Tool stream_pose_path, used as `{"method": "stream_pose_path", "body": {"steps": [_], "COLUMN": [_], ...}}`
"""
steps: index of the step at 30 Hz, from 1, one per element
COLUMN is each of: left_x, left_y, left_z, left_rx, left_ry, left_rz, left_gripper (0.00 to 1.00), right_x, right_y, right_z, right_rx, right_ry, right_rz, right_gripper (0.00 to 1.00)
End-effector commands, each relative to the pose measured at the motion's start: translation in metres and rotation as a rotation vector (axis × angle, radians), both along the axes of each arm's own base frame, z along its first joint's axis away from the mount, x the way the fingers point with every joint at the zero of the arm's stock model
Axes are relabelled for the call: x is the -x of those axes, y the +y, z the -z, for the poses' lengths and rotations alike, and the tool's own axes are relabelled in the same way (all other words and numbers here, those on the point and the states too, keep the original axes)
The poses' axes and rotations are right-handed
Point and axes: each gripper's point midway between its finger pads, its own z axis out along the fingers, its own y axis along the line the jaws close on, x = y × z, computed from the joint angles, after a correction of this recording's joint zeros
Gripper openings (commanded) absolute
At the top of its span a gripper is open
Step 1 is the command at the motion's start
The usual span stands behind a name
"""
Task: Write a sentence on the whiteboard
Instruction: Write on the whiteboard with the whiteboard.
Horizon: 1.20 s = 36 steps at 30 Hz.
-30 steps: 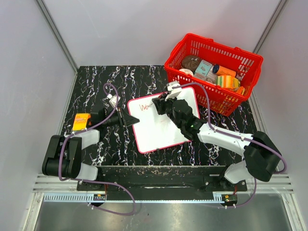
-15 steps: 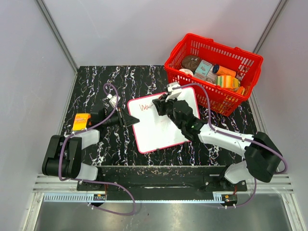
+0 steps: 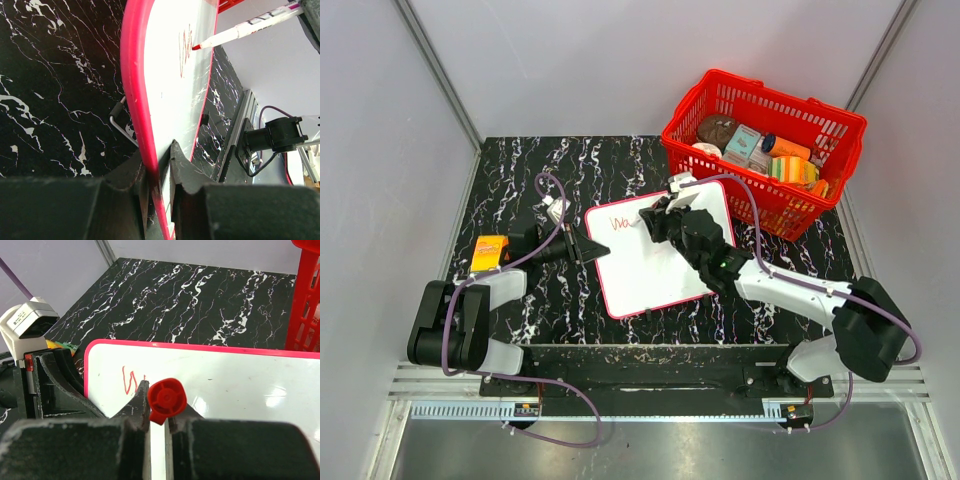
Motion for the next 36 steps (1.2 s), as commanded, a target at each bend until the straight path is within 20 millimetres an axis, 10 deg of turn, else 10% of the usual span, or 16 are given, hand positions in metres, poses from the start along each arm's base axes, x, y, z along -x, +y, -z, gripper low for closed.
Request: {"method": "stream_pose_path", "body": {"steps": [1,8,36], "left_x": [-0.019,-0.019,-0.019], "left_y": [0.006,0.006,0.006], "left_z": [0.012,0.012,0.013], "left_rx": [-0.131,-0.131,-0.133], "left_ry": [-0.143,-0.142,-0.141], "left_rz": [-0.05,-0.049,-0.048], "left_gripper": [0.0,0.0,0.0], "right_x": [0.0,-0.006,-0.023], "right_y": [-0.012,-0.017,-0.001], "right_z": [-0.032,-0.057,-0.035], "right_rx": [-0.055,-0.129,-0.09], "right_ry": [-0.048,-0.064,-0.043], "right_rz": [0.027,0.001,-0.008], "right_gripper": [0.0,0.0,0.0]}}
